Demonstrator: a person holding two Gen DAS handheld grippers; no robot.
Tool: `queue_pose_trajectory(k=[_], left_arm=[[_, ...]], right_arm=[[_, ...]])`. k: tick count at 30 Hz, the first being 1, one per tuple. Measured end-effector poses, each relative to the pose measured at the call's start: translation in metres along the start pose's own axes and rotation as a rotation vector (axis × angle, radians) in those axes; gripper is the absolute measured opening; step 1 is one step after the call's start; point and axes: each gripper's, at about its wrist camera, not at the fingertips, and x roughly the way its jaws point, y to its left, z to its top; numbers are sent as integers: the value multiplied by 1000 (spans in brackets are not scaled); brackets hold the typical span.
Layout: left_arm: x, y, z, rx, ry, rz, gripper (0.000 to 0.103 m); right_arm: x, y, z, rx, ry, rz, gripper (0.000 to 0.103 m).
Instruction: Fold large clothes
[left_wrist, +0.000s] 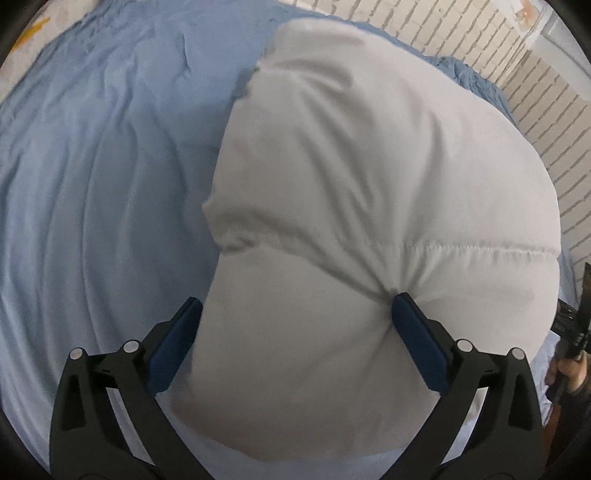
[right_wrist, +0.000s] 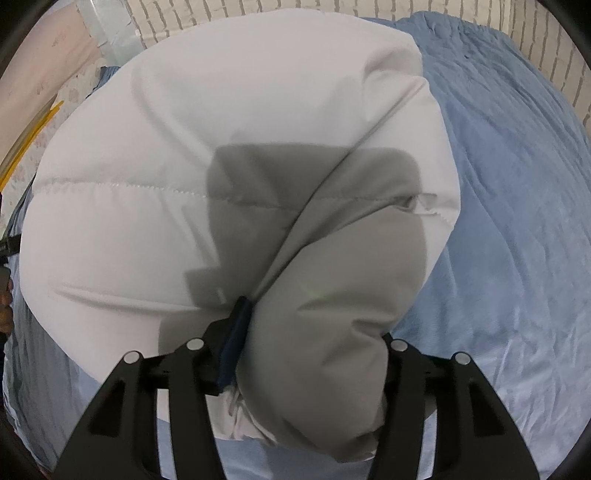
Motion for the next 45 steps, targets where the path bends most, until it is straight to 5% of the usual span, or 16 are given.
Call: queue_pose_trajectory(k=[9,18,33,36,38,45], left_arm=[[4,-17,-18,58,53,-102,100],[5,-56,-12,140,34,18,87],[8,-113,-1,213,27,94,57],[1,-114,-7,235,22,106,42],[-8,-109,-13,238,19,120,32],[-12,-143,-7,235,14,184,16]], right_arm=[[3,-2,0,6,-1,0,55],[3,-5,3,16,4,13,55],[5,-14,8,27,22,33,54],[6,-15,10,23,30,49,48],[4,-17,13,33,37,83,34],[-9,-18,30,29,17,153,16]])
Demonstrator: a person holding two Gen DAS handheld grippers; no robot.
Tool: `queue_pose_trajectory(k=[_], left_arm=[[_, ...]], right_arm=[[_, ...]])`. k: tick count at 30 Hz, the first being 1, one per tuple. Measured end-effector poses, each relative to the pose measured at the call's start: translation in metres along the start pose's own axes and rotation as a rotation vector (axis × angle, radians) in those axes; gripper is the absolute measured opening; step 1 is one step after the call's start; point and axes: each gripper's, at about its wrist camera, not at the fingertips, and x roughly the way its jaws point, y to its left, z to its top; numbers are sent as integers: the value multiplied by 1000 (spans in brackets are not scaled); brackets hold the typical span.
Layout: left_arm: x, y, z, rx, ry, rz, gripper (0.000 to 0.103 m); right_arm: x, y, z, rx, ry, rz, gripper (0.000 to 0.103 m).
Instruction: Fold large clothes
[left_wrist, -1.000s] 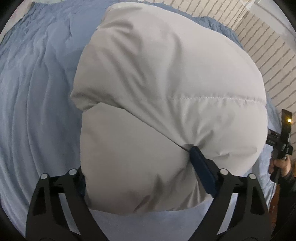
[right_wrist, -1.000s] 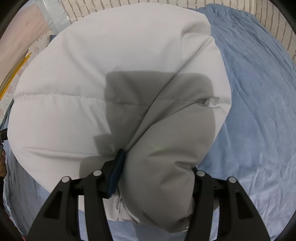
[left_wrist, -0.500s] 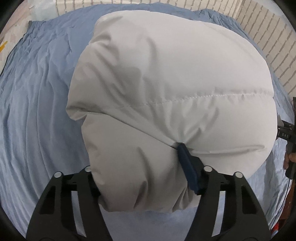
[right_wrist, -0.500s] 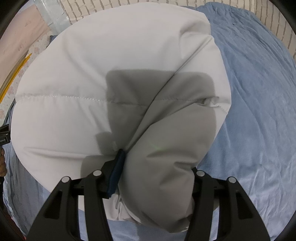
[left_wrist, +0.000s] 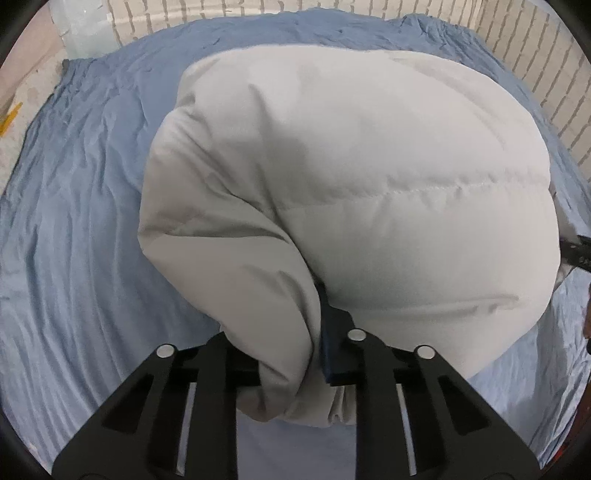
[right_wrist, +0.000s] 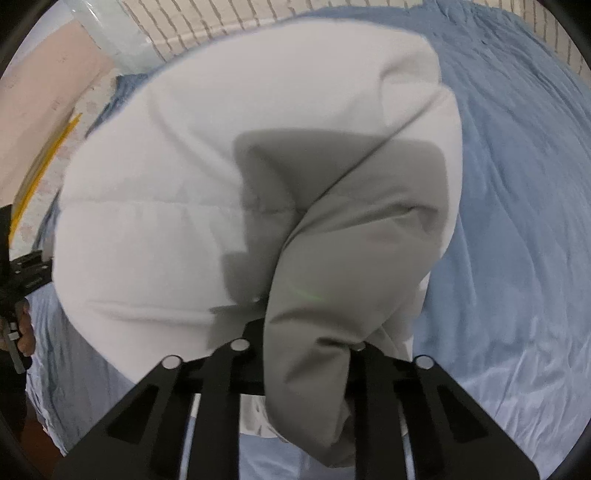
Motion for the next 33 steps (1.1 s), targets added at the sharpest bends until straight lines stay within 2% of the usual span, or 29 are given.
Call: queue_pose_trajectory(k=[5,10,12,14,18,21,25,27,28,29,31,33], left_arm=[[-39,-37,7,8,-64,29,12],[-84,-106,-3,43,-144,4,11],[-102,-142,-22,65,-170,-27,11],[-115,-166,-46,73,-190,-75,11],[-130,-185,-101,41,-185,-170,12],[-121,-188,-139,-5,-148,-223,18],[-84,-183,-161,-37,-80,-249,27],[-76,-171,-173,-64,-81,-262,35],[-74,-162,-177,-77,-83,-257,42],[-75,-159,-180,-95,-88,-246,50],[-82,-150,-189,-116,-109,-228,57],[-90,-142,-195,-113,-130,-204,63]], right_arm=[[-48,-4,13,-43,-119,4,13],[-120,-27,7,-46,-222,-7,12],[-144,-37,-6,-49,-244,-34,12],[-172,-52,-35,-40,-269,-62,12],[-212,-84,-92,-12,-256,-98,12],[-215,-111,-128,11,-204,-110,14],[-175,-135,-160,36,-108,-98,24],[-160,-138,-168,39,-91,-116,33],[-157,-142,-170,59,-89,-112,37],[-157,-144,-172,77,-97,-100,41],[-162,-145,-174,96,-108,-109,49],[-164,-145,-176,105,-101,-101,49]])
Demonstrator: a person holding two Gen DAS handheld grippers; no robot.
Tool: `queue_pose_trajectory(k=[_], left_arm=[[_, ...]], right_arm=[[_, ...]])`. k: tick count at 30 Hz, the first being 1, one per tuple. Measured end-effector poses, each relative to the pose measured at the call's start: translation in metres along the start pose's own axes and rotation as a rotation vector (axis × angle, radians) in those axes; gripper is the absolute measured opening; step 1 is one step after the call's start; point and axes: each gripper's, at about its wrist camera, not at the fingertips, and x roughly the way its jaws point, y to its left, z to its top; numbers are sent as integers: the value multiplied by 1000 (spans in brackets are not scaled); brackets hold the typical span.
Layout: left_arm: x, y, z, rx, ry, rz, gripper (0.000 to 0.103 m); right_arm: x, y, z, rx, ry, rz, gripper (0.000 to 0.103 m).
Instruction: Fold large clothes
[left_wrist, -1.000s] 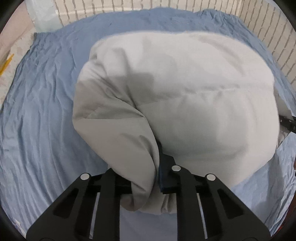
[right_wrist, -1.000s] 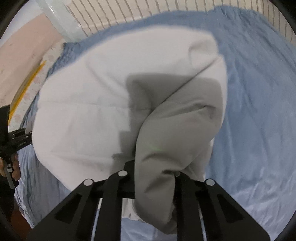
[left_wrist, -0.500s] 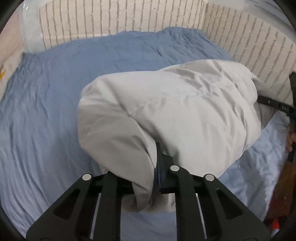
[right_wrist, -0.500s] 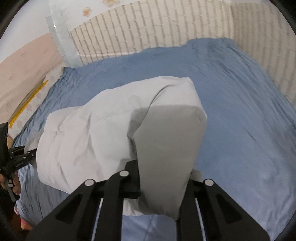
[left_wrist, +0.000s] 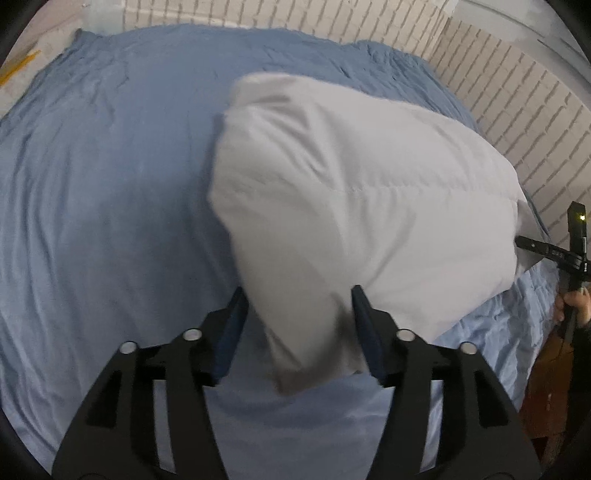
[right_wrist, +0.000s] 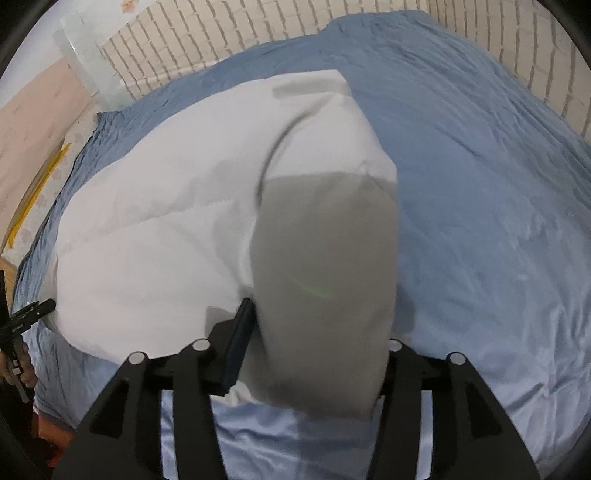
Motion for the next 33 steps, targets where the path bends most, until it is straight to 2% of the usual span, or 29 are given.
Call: queue_pose_trajectory(k=[3,4,6,8,13,15,17,20,25,27,30,33], left_arm=[[1,10,-4,14,-2,19,68],[-2,20,-4,14,-1,23,70],[1,23,-6,25,1,48,73],[0,31,-7,32,-2,70,80],[-12,40,-13,20,-9,77,82],[-25,43,-16,7,-12,80,90],[-42,46,-18,15,-32,94,100],[-68,47,-20,30,-73,105,100],[-104,49,-22,9,-127,158,100],[-119,44,-22,30,-165,221,100],[-137,38,-19,71,-208,295,100],[-152,34,-14,87,-242,338,100]], right_arm=[[-4,-5,-4,18,-10,-7,56],[-7,-10,-7,30,-19,-46,68],[-15,-21,-16,60,-49,-69,71],[-14,-33,-21,95,-46,-144,85],[-28,-32,-28,102,-95,-242,85],[-44,-24,-32,130,-134,-243,86],[-67,-5,-40,123,-191,-194,88],[-88,36,-52,71,-260,-192,100],[-97,106,-77,44,-314,-98,101],[-98,130,-85,56,-330,-60,101],[-98,172,-87,46,-344,-70,101],[-102,208,-89,36,-362,-79,101]])
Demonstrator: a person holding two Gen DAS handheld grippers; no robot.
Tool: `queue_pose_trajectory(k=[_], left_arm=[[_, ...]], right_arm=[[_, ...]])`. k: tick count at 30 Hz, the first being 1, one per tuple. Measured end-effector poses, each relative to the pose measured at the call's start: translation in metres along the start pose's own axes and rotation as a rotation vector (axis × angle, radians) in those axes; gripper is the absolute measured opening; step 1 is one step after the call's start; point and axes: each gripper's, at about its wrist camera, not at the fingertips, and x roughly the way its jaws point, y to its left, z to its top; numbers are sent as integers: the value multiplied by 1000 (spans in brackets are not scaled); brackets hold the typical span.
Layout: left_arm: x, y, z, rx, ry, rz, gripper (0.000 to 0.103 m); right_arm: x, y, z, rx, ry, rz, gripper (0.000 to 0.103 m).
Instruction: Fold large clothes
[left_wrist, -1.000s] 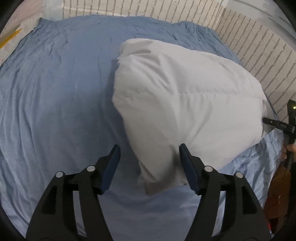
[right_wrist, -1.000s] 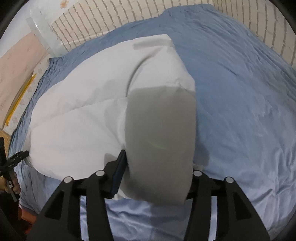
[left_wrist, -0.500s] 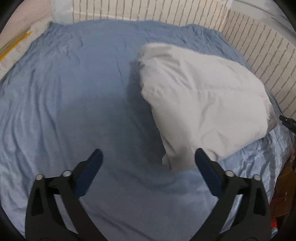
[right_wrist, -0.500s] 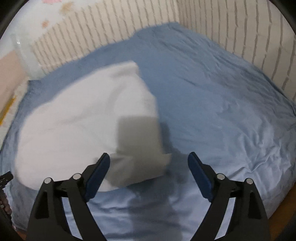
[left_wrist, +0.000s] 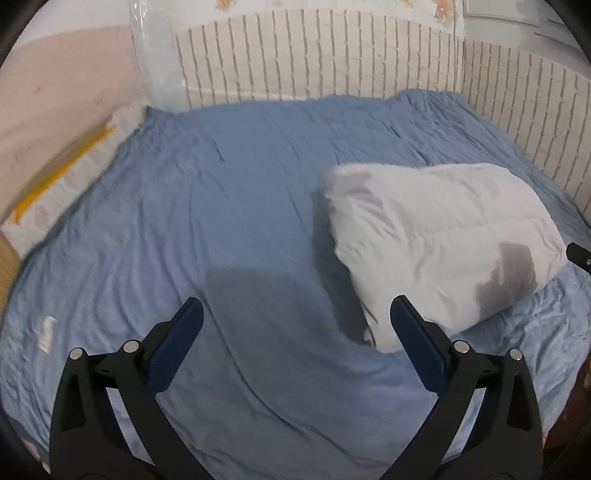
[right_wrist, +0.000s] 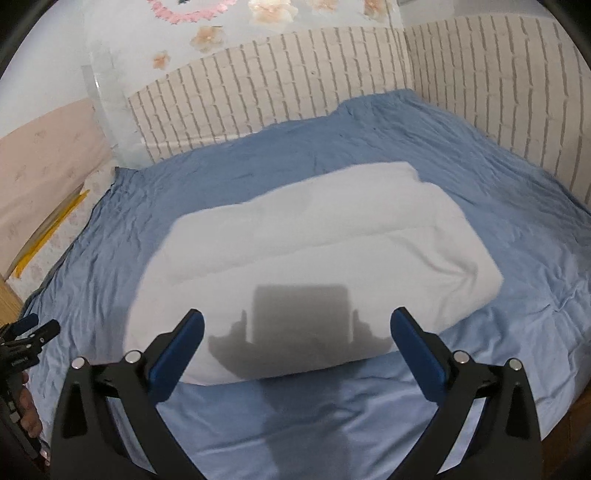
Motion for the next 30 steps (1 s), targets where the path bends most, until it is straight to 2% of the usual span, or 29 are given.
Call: queue_pose_trajectory(k=[3,6,9,15,20,30], left_arm=[[-14,3,8,13,-42,25,100],[-25,2,16,28,-93,27,100],[-31,7,20,-9,-109,2,100],[-36,24,17,-56,-111,4,100],[-44,34,18,-96,-125,-14,100],[-74,30,23,-86,-223,-25,100]], right_arm=[[-6,30,6,-22,-40,-9,101],[-17,62,13,-101,-114,-68,101],[-15,81,19,-135,-109,-54,101],[-23,91,19,-135,-126,-116,101],[-32,95,21,-136,-151,-133,101],[-60,106,25,-155,-237,-143,101]])
